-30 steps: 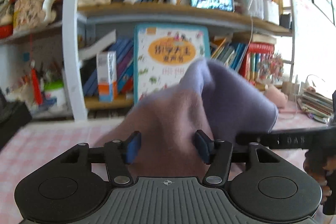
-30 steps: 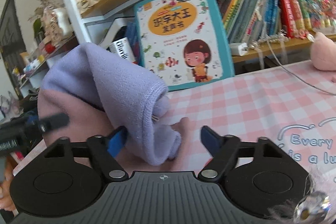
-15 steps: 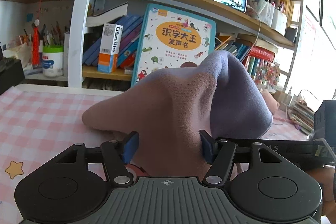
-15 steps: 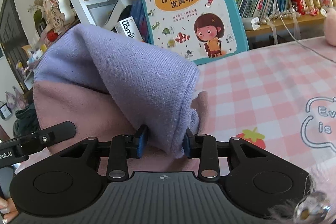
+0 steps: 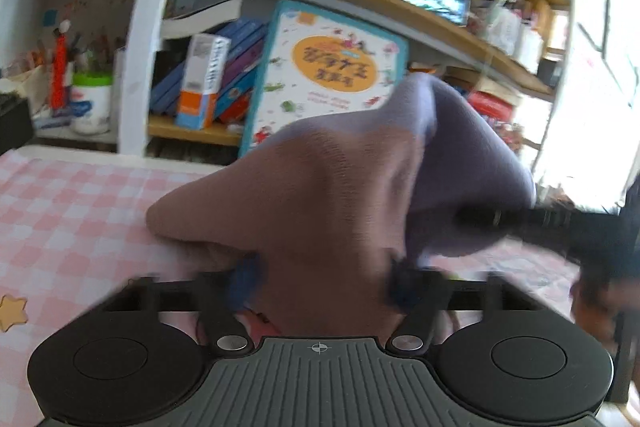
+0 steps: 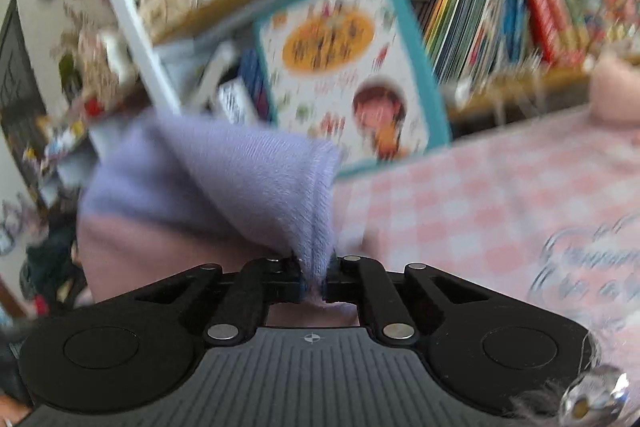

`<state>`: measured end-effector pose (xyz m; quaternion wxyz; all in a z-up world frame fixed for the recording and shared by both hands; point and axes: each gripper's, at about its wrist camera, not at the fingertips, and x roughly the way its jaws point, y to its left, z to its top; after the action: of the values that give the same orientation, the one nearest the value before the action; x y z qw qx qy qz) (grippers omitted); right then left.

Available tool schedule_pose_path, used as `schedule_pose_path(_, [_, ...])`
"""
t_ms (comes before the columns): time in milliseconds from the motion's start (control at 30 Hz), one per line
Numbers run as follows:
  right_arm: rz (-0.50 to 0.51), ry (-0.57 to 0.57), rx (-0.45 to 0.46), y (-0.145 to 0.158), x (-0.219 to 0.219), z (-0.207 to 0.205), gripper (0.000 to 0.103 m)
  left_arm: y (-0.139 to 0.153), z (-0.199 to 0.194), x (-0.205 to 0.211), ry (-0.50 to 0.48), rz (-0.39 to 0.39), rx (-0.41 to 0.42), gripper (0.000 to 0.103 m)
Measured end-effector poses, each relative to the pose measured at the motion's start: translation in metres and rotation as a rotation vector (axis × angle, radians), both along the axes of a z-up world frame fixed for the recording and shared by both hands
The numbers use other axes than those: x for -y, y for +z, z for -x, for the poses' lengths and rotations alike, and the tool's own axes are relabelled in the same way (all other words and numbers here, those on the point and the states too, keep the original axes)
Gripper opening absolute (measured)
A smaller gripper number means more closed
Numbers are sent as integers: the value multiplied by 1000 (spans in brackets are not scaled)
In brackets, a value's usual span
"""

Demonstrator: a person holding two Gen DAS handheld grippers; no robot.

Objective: Fold clothes

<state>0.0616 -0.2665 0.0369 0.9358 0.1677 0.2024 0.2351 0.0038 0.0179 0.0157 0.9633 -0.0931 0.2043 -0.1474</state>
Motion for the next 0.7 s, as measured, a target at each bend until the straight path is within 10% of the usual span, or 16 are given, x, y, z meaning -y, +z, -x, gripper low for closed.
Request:
schedule_pose_path(33, [1,-28,37,8,5,3,6,0,1,1,-22,9,1,17])
schedule_pose_path(300, [26,-282,344,87,50,35,6,45,40,22,-188,26,244,12])
schedule_pose_path(467, [40,-338,604,133,54,75,6,67,50,6,-312,142,341,36])
schedule_pose_path(533, [64,-330,612,135,50,79,6,62,49,4,-258,98,331,70])
schedule_pose_path(700, [81,-279,411,107,49,53,6,44,48,-4,-188,34,248,70])
